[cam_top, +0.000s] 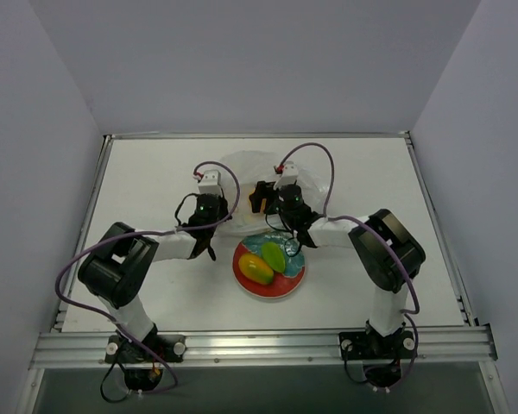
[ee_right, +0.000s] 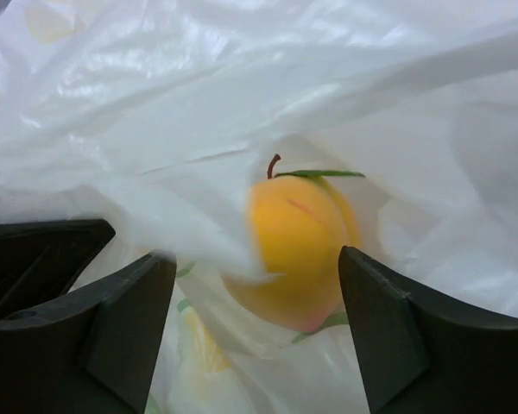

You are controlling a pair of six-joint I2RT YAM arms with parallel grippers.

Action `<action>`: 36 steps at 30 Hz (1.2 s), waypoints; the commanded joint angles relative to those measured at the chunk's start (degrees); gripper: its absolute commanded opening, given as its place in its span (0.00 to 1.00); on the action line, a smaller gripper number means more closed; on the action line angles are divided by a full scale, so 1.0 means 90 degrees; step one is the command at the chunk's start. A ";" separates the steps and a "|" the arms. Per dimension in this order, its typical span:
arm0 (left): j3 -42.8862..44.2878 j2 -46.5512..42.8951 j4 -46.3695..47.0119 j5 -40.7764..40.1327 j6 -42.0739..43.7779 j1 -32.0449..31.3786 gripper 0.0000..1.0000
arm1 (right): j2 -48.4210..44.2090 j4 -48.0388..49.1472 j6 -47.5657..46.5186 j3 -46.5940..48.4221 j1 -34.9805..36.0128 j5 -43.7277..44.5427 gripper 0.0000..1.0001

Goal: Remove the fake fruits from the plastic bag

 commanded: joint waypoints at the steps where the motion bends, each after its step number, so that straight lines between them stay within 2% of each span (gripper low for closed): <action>1: 0.0454 -0.0166 0.0678 0.0082 0.0037 0.0005 0.02 | 0.0343 0.0370 -0.0155 0.0389 -0.0045 -0.0294 0.73; 7: 0.0151 -0.0020 0.0922 0.0316 -0.0245 0.0006 0.02 | 0.0695 -0.0088 -0.0106 0.0907 -0.0055 0.0339 0.91; 10: 0.0082 0.0029 0.0991 0.0434 -0.0353 -0.0004 0.02 | 0.0929 -0.0410 -0.0174 0.1180 -0.0065 0.0799 0.97; 13: 0.0063 0.0039 0.1010 0.0473 -0.0402 -0.0004 0.02 | 0.1359 -0.0860 -0.0223 0.1736 -0.0075 0.0634 1.00; 22: 0.0072 0.0000 0.0942 0.0599 -0.0460 0.0045 0.02 | 0.1652 -0.0499 -0.0233 0.2108 -0.0163 -0.0927 1.00; 34: 0.0053 -0.0068 0.0972 0.0727 -0.0636 0.0074 0.02 | 0.2610 -0.1027 -0.0135 0.3242 -0.0417 -0.1183 0.99; 35: 0.0043 -0.0078 0.0962 0.0727 -0.0627 0.0084 0.02 | 0.2610 -0.1027 -0.0145 0.3251 -0.0417 -0.1193 0.98; 36: 0.0043 -0.0078 0.0962 0.0727 -0.0627 0.0093 0.02 | 0.2590 -0.1036 -0.0155 0.3251 -0.0417 -0.1193 0.91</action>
